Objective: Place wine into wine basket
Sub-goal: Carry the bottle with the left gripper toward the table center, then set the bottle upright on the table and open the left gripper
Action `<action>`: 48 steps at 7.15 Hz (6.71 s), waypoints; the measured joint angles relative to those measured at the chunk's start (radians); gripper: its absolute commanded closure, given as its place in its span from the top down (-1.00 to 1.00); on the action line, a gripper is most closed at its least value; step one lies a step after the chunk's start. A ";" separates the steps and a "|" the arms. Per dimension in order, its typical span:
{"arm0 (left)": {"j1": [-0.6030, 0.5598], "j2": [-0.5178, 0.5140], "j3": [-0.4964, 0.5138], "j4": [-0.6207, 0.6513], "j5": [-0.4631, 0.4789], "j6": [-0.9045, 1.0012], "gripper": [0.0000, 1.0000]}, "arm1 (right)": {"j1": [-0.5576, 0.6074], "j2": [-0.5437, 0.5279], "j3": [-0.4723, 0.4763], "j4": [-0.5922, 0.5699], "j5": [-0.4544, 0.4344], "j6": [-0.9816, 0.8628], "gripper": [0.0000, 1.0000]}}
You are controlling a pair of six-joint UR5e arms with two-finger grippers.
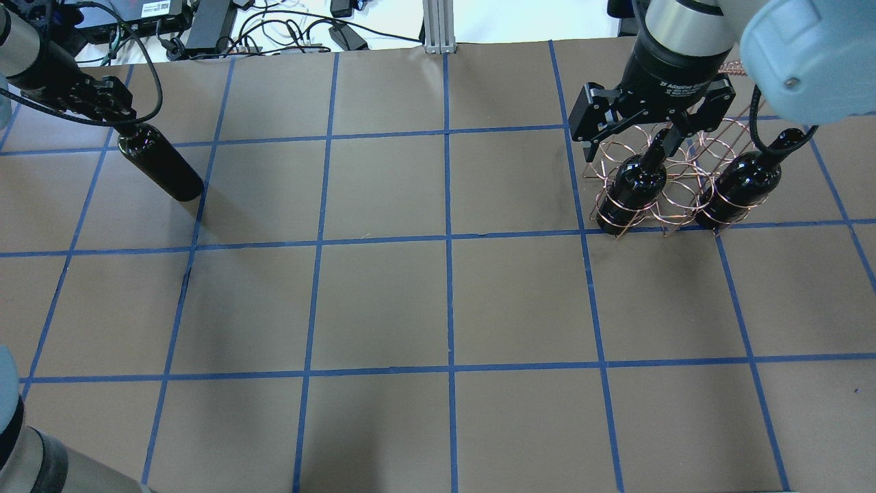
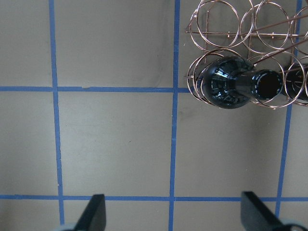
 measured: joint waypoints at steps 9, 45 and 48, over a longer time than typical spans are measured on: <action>-0.040 0.076 0.000 -0.084 0.008 -0.080 -0.39 | 0.006 0.000 0.000 0.001 0.000 0.000 1.00; -0.870 0.178 -0.180 -0.136 0.240 -1.409 0.57 | 0.003 0.001 0.002 0.007 -0.003 -0.001 1.00; -0.871 0.179 -0.187 -0.136 0.239 -1.406 1.00 | 0.003 0.001 0.002 0.007 -0.003 -0.001 1.00</action>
